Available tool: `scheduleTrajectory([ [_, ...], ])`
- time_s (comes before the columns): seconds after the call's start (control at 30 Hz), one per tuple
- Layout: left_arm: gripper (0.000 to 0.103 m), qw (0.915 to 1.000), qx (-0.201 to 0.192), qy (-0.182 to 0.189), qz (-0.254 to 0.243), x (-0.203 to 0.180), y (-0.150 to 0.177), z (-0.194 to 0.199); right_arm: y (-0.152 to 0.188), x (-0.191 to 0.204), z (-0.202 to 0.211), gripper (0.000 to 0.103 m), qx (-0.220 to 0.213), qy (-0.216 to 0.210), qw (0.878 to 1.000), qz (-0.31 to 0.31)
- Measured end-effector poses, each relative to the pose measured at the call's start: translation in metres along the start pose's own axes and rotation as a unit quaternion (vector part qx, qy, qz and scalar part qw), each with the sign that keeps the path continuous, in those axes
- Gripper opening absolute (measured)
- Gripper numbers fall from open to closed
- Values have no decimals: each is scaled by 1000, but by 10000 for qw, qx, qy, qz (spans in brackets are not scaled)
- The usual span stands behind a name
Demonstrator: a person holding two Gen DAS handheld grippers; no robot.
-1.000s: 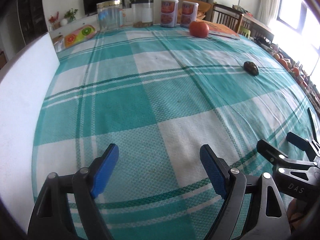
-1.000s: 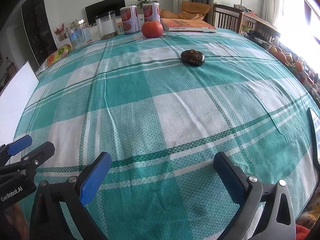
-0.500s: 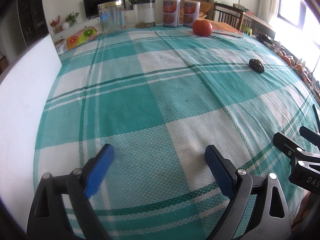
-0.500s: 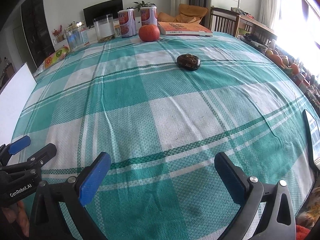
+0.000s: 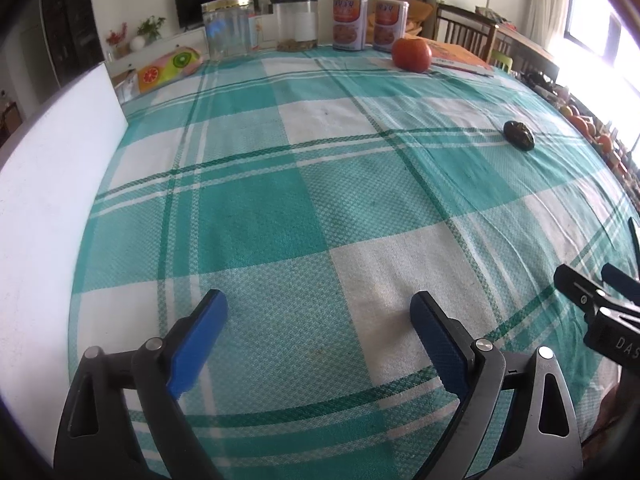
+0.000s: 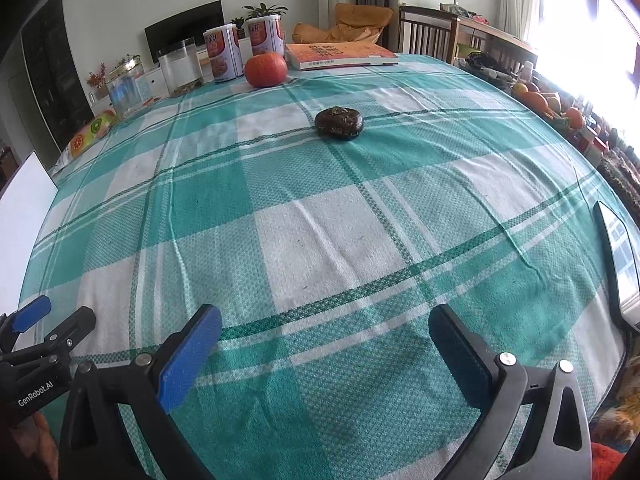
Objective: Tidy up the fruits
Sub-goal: 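Return both tools over the table toward the red apple, then grasp the red apple with the left tool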
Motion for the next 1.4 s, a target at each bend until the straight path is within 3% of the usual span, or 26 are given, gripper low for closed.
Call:
scheduleTrajectory([
  [0.13, 94, 9958, -183, 790, 435, -27, -38, -1, 2, 4, -4, 103, 51, 39, 9999, 94],
  [0.3, 94, 9909, -189, 1314, 237, -65, -126, -48, 3, 7, -4, 103, 44, 83, 9998, 168],
  [0.37, 94, 9920, -68, 1261, 5, -75, -160, -85, 3, 7, -5, 103, 44, 87, 9998, 197],
  [0.43, 94, 9954, -66, 937, -195, -81, -189, -115, 3, 9, -4, 103, 41, 85, 9997, 241],
  [0.6, 94, 9956, -387, 657, -543, -99, -251, -157, 2, 13, -5, 103, 34, 38, 9994, 337],
  [0.7, 94, 9969, -195, 519, -559, -107, -276, -187, 1, 14, -6, 103, 35, 8, 9993, 372],
  [0.93, 94, 9985, -1, 315, -452, -110, -292, -235, 1, 17, -6, 103, 31, -28, 9991, 422],
  [1.0, 87, 9982, -44, 204, -561, -110, -293, -236, 1, 17, -6, 103, 32, -37, 9991, 429],
  [1.03, 72, 9978, -111, 161, -629, -110, -293, -233, 1, 18, -6, 103, 32, -39, 9991, 431],
  [1.07, 72, 9978, -93, 157, -633, -108, -292, -231, 1, 18, -6, 103, 32, -37, 9991, 429],
  [1.23, 71, 9984, -114, 236, -495, -87, -275, -200, 1, 18, -6, 103, 31, -36, 9991, 425],
  [1.4, 71, 9985, -70, 244, -489, -67, -244, -131, 0, 18, -6, 103, 31, -37, 9991, 428],
])
Point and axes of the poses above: each gripper's, at about its wrist camera, not at the fingertips, and z roughly against the way its jaws point, x to its left, y to its underside, the point moved 3 cm from there along -z, roughly the way its jaws point, and after that the axes turned 10 degrees about y, right-handed, at the moved point
